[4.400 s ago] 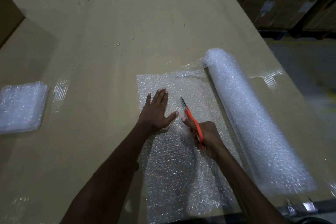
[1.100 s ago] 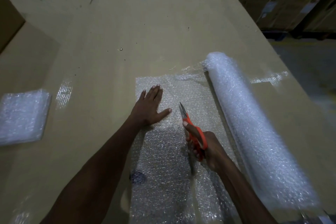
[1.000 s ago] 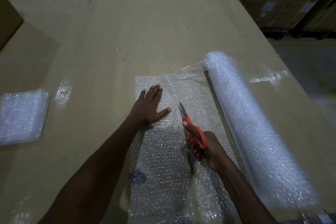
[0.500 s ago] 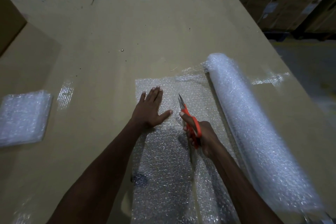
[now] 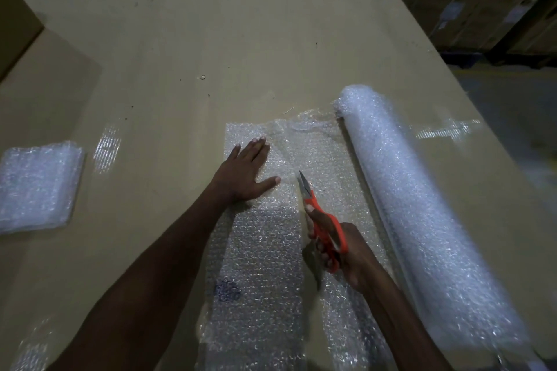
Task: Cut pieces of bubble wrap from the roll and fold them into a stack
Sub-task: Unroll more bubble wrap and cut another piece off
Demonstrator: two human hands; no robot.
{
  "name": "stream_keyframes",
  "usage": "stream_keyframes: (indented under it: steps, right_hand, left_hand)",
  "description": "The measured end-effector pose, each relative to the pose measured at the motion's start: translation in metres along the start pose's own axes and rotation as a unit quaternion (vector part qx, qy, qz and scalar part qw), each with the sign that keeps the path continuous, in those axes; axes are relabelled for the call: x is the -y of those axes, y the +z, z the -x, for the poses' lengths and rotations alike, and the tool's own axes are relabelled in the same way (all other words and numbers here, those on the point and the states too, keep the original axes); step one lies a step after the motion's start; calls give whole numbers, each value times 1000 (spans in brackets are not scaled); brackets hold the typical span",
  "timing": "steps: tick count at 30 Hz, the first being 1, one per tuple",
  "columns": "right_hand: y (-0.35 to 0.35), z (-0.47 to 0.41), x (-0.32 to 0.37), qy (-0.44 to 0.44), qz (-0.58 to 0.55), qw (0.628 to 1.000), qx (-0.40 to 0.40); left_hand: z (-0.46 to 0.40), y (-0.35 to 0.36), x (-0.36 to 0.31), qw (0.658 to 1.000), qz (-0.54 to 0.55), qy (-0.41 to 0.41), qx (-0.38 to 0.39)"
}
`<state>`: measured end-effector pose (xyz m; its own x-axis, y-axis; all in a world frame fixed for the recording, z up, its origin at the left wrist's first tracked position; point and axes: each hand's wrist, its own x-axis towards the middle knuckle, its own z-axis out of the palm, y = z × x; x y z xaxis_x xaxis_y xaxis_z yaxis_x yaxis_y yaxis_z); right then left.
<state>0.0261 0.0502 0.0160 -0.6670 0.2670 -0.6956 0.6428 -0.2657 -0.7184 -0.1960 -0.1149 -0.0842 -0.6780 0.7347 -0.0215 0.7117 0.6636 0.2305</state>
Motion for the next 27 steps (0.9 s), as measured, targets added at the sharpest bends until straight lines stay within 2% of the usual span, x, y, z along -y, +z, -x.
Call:
stream_keyframes:
  steps: [13, 27]
  right_hand:
    - [11, -6, 5, -17, -15, 1000, 7]
    - [23, -27, 12, -42, -2, 998, -53]
  left_hand:
    - [2, -5, -3, 1000, 4, -1, 17]
    - [6, 2, -7, 999, -7, -38, 2]
